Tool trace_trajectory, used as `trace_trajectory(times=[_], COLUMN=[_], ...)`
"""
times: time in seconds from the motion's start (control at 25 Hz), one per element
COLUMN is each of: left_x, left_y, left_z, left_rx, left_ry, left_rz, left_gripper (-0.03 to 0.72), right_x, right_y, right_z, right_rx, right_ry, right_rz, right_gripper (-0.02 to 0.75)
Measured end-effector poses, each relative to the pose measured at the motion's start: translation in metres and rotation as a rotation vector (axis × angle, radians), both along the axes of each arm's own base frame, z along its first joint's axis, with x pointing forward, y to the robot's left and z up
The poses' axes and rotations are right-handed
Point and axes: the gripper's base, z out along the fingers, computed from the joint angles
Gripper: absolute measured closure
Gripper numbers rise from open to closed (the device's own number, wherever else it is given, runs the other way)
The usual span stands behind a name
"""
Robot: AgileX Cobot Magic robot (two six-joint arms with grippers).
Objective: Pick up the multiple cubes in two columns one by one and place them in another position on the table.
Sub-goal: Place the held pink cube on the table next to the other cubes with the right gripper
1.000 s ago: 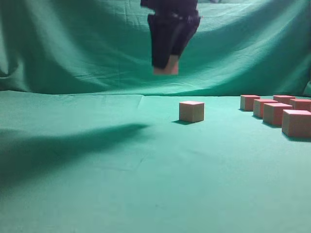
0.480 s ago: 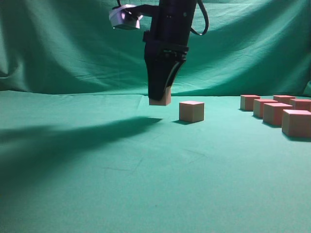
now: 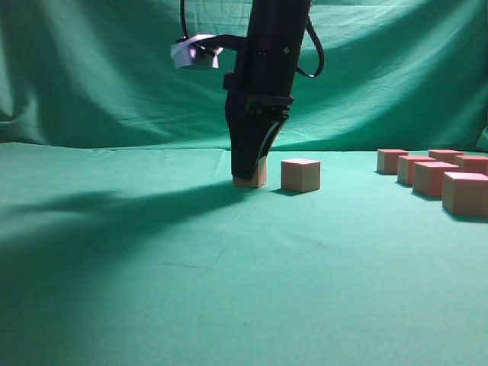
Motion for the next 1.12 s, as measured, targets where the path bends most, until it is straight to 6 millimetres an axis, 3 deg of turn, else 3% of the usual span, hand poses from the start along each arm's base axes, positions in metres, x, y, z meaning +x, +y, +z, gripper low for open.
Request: trace_trajectory(times=[0.6, 0.88, 1.0, 1.04, 1.12], left_x=[0.000, 0.000, 0.000, 0.000, 0.000], left_y=[0.000, 0.000, 0.000, 0.000, 0.000], left_z=[0.000, 0.000, 0.000, 0.000, 0.000], left_rx=[0.000, 0.000, 0.000, 0.000, 0.000], left_ry=[0.000, 0.000, 0.000, 0.000, 0.000], left_rz=[0.000, 0.000, 0.000, 0.000, 0.000], left_gripper=[0.688, 0.688, 0.688, 0.688, 0.688], right_x=[0.001, 0.001, 0.001, 0.001, -0.002], right_y=[-0.001, -0.001, -0.004, -0.005, -0.011], right_z=[0.000, 0.001, 0.025, 0.036, 0.072], right_rx=[-0.013, -0.003, -0.002, -0.003, 0.010], right_ry=[-0.012, -0.002, -0.027, -0.038, -0.080], right_rz=[0.007, -0.038, -0.099, -0.117, -0.174], right_gripper=[0.475, 0.106, 0.096, 0.053, 0.070])
